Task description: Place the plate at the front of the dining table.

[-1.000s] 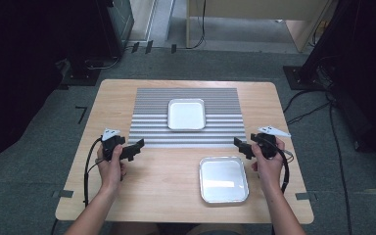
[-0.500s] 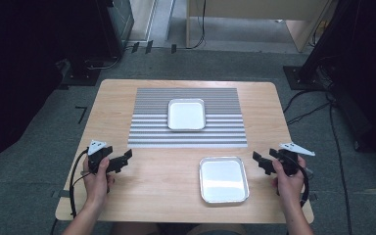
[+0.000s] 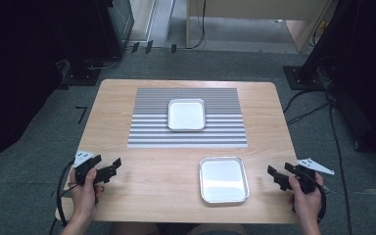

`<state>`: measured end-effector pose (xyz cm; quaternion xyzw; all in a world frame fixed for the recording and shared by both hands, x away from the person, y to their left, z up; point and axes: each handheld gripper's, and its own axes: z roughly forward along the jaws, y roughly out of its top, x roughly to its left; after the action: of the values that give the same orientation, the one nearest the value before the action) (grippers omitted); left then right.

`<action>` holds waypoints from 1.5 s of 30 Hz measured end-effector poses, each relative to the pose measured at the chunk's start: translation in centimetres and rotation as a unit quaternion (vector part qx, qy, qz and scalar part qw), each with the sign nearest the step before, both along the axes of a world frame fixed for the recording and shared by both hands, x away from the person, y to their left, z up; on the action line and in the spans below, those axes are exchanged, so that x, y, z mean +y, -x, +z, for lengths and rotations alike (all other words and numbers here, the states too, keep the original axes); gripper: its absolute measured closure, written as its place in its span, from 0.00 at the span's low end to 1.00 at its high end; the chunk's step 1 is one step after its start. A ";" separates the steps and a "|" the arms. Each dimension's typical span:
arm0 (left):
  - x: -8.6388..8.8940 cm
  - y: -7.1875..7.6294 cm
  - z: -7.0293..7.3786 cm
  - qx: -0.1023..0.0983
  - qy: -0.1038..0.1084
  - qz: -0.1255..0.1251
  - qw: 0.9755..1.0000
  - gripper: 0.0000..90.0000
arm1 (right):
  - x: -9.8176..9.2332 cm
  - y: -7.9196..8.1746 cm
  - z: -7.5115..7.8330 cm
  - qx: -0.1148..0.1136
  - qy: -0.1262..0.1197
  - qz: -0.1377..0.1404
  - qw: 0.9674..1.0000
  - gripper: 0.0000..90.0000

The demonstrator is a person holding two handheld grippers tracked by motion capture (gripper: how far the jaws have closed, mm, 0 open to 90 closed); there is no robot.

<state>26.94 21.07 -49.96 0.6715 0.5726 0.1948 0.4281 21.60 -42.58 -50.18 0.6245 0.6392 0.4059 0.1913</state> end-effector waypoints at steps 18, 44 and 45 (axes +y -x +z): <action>3.9 4.0 -1.5 0.003 -0.016 0.037 0.999 0.15 | -1.1 3.0 -1.8 0.015 0.024 -0.018 0.999 0.26; 2.8 5.1 -2.4 0.019 -0.123 0.020 0.992 0.10 | 0.7 3.5 -2.3 0.017 0.121 -0.012 0.992 0.24; 2.8 5.1 -2.4 0.019 -0.123 0.020 0.992 0.10 | 0.7 3.5 -2.3 0.017 0.121 -0.012 0.992 0.24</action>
<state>21.80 23.86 -52.31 0.7112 0.5655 0.2597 0.3270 18.12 -41.87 -52.48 0.6113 0.6792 0.3127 0.2592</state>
